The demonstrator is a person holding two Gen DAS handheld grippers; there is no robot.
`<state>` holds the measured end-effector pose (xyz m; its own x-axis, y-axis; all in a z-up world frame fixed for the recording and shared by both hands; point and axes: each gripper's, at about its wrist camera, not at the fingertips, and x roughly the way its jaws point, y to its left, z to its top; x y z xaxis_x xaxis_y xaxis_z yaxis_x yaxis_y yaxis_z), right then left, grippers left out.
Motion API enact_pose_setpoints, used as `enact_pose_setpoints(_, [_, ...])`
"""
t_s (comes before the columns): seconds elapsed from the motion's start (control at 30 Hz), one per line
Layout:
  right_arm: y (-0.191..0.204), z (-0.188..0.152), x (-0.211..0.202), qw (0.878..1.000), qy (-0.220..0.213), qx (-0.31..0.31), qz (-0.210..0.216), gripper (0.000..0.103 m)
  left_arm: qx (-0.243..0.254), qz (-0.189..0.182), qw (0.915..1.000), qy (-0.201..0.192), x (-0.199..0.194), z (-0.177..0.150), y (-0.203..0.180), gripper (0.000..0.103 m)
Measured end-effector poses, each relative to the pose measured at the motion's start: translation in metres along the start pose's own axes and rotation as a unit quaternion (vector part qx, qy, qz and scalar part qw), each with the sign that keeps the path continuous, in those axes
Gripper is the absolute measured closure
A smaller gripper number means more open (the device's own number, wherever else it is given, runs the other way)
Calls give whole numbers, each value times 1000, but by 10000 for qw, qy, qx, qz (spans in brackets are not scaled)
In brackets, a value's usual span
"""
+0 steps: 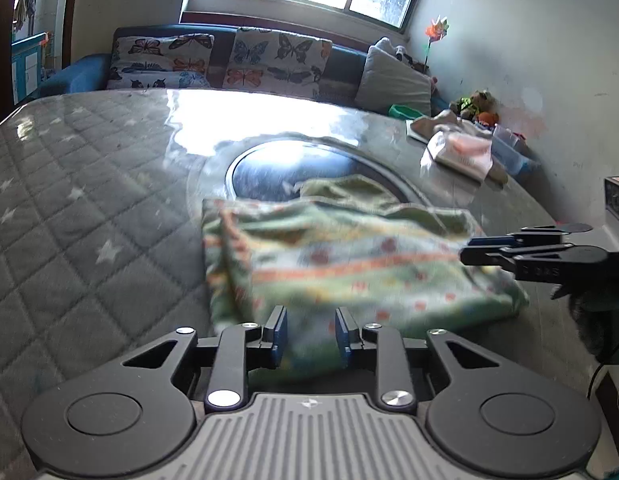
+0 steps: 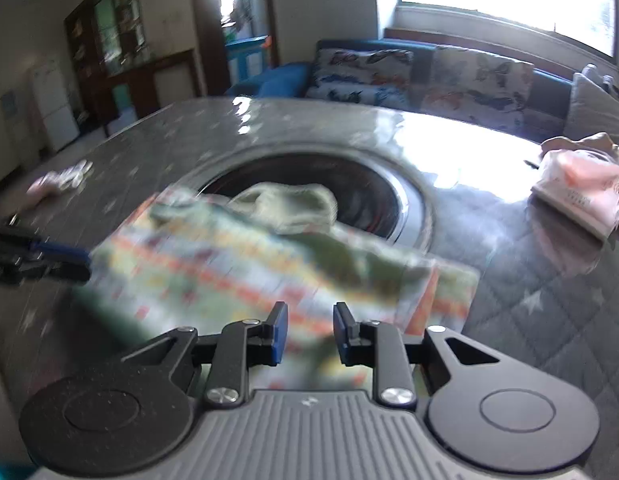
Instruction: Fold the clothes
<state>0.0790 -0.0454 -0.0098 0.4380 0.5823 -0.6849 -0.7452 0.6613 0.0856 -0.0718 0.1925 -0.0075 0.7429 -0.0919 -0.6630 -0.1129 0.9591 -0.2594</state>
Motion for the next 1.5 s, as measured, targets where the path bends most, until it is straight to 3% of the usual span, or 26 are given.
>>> enact_pose_setpoints(0.17, [-21,12,29,9992,167,234,-260,79,-34,62,9998,158,19,8,3,73])
enact_pose_setpoints(0.3, [-28,14,27,9988,103,362,-308,77,-85,63,9996,264,23,10,5,71])
enact_pose_setpoints(0.4, [-19,14,15,9993,-90,252,-276,61,-74,114,9997,215,22,13,3,60])
enact_pose_setpoints(0.5, [-11,14,3,9992,-280,175,-215,56,-79,166,9995,251,24,16,0,58])
enact_pose_setpoints(0.57, [-7,12,-2,9990,-361,210,-148,46,-96,200,9994,276,25,18,-1,56])
enact_pose_setpoints(0.63, [-1,9,-7,9986,-458,219,-114,44,-90,255,9993,268,23,19,-4,50])
enact_pose_setpoints(0.97, [15,-6,-28,9966,-721,287,-272,5,-55,518,9986,74,13,21,-10,23])
enact_pose_setpoints(1.23, [28,-19,-45,9933,-1009,357,-427,0,22,702,9974,-134,2,19,-15,0])
enact_pose_setpoints(1.5, [34,-29,-48,9902,-1061,704,-579,0,95,864,9960,-217,-8,17,-18,0])
